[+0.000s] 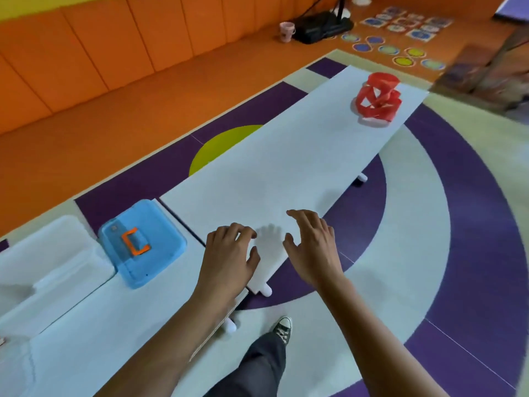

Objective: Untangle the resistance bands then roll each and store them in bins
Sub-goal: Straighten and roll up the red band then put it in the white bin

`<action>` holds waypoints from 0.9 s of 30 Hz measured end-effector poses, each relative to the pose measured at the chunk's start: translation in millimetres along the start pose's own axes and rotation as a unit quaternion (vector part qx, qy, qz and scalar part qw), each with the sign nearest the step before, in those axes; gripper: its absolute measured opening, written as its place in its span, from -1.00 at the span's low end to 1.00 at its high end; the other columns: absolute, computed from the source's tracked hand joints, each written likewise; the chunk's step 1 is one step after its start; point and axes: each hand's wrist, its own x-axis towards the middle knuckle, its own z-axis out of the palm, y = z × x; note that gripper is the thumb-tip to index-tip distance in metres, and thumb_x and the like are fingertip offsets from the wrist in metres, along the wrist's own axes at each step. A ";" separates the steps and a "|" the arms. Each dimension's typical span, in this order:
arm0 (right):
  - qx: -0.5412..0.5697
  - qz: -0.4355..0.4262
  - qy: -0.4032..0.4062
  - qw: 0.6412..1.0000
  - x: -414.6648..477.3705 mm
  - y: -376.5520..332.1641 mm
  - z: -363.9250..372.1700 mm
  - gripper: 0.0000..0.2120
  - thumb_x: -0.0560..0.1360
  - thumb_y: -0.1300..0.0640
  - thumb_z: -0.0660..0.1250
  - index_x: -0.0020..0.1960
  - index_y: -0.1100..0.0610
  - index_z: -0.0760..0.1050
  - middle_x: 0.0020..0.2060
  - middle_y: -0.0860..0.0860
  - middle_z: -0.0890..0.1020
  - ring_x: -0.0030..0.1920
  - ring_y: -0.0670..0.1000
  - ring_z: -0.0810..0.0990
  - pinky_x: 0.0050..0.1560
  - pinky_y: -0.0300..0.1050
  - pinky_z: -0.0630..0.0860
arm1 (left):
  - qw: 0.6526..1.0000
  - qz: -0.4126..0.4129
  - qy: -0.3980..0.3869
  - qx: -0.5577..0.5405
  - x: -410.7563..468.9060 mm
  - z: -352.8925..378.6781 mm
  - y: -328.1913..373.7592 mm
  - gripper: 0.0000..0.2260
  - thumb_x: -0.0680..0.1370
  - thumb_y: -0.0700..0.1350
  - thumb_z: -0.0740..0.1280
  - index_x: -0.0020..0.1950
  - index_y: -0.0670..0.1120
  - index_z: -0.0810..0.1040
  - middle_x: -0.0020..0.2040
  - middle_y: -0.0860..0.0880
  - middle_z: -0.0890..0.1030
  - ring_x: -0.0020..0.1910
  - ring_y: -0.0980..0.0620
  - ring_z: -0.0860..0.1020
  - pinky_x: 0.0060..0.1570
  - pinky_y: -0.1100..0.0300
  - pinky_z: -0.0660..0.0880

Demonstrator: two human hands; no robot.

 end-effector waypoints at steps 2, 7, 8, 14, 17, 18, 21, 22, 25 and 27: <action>-0.003 0.019 0.000 1.000 19.8 24.2 -8.1 -0.55 0.54 0.07 0.33 0.42 -0.03 0.42 0.31 -0.05 0.51 0.23 0.09 0.50 0.27 -0.03 0.33 | 1.000 0.014 -0.003 -0.009 31.2 18.3 16.4 -0.81 0.51 -0.09 0.41 0.12 -0.02 0.61 0.06 0.02 0.62 0.03 -0.10 0.57 0.09 0.01 0.45; -0.013 0.061 0.001 0.998 76.6 89.7 -39.3 -0.55 0.54 0.08 0.35 0.42 -0.02 0.43 0.30 -0.03 0.52 0.18 0.11 0.53 0.25 0.00 0.35 | 0.998 0.048 -0.028 -0.033 118.4 54.9 66.3 -0.82 0.53 -0.09 0.42 0.13 -0.03 0.61 0.08 0.01 0.63 0.04 -0.09 0.57 0.10 0.01 0.45; -0.015 0.073 0.006 0.997 87.8 103.7 -47.8 -0.55 0.54 0.08 0.35 0.41 -0.01 0.44 0.30 -0.02 0.52 0.18 0.12 0.53 0.25 0.01 0.36 | 0.997 0.062 -0.031 -0.037 134.7 61.5 78.1 -0.82 0.52 -0.09 0.42 0.12 -0.03 0.61 0.07 0.01 0.63 0.03 -0.09 0.58 0.09 0.01 0.45; -0.018 0.137 0.020 0.990 140.6 185.0 -88.2 -0.57 0.55 0.08 0.33 0.41 -0.02 0.44 0.32 -0.02 0.51 0.21 0.12 0.51 0.27 0.01 0.34 | 0.991 0.106 -0.059 -0.051 216.8 101.3 143.8 -0.83 0.53 -0.08 0.41 0.11 0.00 0.60 0.05 0.04 0.62 0.02 -0.08 0.57 0.10 0.03 0.45; -0.013 0.148 0.027 0.989 177.3 222.0 -105.1 -0.58 0.56 0.05 0.32 0.42 -0.02 0.44 0.31 -0.01 0.50 0.19 0.13 0.51 0.26 0.02 0.34 | 0.989 0.126 -0.063 -0.052 260.1 121.9 176.7 -0.84 0.52 -0.09 0.42 0.10 -0.01 0.60 0.04 0.03 0.62 0.00 -0.08 0.58 0.10 0.02 0.46; -0.010 0.149 0.026 0.989 190.0 234.3 -109.5 -0.58 0.56 0.05 0.32 0.42 -0.02 0.43 0.30 -0.01 0.51 0.18 0.12 0.52 0.25 0.02 0.35 | 0.988 0.130 -0.067 -0.052 275.3 129.5 187.9 -0.84 0.52 -0.09 0.42 0.10 -0.01 0.60 0.04 0.03 0.63 0.01 -0.08 0.58 0.10 0.03 0.46; -0.004 0.142 0.035 0.989 232.9 279.7 -125.2 -0.57 0.56 0.05 0.33 0.41 -0.02 0.43 0.29 0.00 0.52 0.16 0.13 0.52 0.24 0.03 0.36 | 0.987 0.136 -0.067 -0.052 324.6 155.5 225.8 -0.84 0.53 -0.08 0.41 0.10 -0.01 0.61 0.06 0.03 0.63 0.03 -0.08 0.57 0.12 0.03 0.44; -0.004 0.140 0.037 0.989 247.7 297.8 -132.3 -0.57 0.56 0.06 0.33 0.42 -0.01 0.44 0.29 0.00 0.52 0.17 0.14 0.53 0.24 0.04 0.36 | 0.987 0.135 -0.068 -0.052 340.7 165.7 240.4 -0.84 0.53 -0.08 0.41 0.11 -0.01 0.61 0.06 0.03 0.63 0.03 -0.08 0.57 0.12 0.03 0.44; -0.003 0.136 0.025 0.990 289.8 351.7 -153.6 -0.56 0.56 0.05 0.31 0.43 -0.02 0.41 0.32 0.01 0.51 0.21 0.14 0.51 0.25 0.05 0.36 | 0.988 0.119 -0.076 -0.055 380.9 193.8 281.1 -0.84 0.52 -0.09 0.42 0.09 -0.01 0.61 0.04 0.04 0.63 0.02 -0.09 0.58 0.10 0.02 0.45; -0.005 0.129 0.012 0.992 313.9 380.6 -167.3 -0.56 0.57 0.04 0.30 0.44 -0.03 0.40 0.33 0.01 0.50 0.23 0.14 0.51 0.26 0.04 0.35 | 0.989 0.108 -0.084 -0.053 401.0 207.2 304.6 -0.84 0.51 -0.09 0.42 0.09 0.00 0.61 0.04 0.04 0.63 0.01 -0.08 0.58 0.08 0.04 0.46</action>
